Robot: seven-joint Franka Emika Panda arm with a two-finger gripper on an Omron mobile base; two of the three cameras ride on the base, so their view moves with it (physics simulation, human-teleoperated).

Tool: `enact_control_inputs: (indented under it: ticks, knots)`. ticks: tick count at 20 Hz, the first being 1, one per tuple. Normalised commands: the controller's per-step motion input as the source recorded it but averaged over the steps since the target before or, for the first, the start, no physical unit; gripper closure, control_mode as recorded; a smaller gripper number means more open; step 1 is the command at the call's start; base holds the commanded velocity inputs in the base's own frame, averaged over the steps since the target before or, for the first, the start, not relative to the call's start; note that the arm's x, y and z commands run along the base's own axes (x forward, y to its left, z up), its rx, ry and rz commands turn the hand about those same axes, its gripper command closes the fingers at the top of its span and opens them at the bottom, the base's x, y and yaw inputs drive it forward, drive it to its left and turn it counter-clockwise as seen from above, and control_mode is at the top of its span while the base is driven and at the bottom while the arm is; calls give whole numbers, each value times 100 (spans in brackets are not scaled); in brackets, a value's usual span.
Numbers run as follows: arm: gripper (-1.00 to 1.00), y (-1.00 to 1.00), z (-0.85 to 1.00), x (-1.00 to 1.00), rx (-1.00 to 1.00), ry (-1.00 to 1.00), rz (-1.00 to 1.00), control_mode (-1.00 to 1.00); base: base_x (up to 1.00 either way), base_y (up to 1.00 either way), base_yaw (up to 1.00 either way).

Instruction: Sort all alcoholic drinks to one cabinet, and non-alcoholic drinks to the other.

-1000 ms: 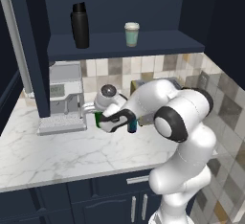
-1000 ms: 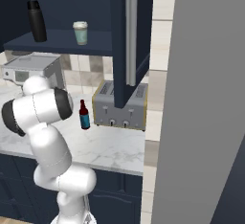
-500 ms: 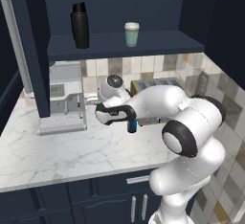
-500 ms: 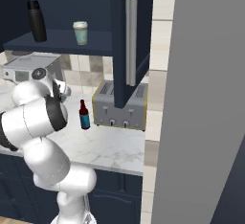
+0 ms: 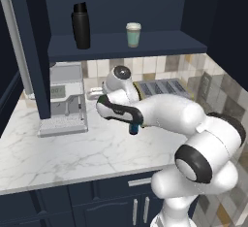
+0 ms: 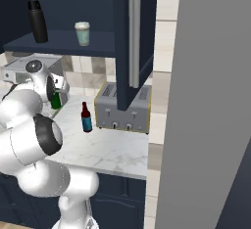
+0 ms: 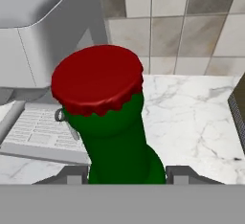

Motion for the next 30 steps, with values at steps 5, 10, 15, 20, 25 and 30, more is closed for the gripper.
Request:
enact_control_inputs:
  ticks: [5, 10, 15, 20, 25, 30]
  knots:
    - [100, -1, 31, -63, 0, 0, 0, -100, 0, 0, 0]
    - [100, -14, 23, -66, 0, 0, 0, -100, 0, 0, 0]
    - [100, -19, 37, -60, 0, 0, 0, -100, 0, 0, 0]
    - [100, -13, 51, -54, 0, 0, 0, -100, 0, 0, 0]
    - [100, -19, 46, -48, 0, 0, 0, -100, 0, 0, 0]
    - [100, -30, 46, -36, -2, 0, 0, -100, 0, 0, 0]
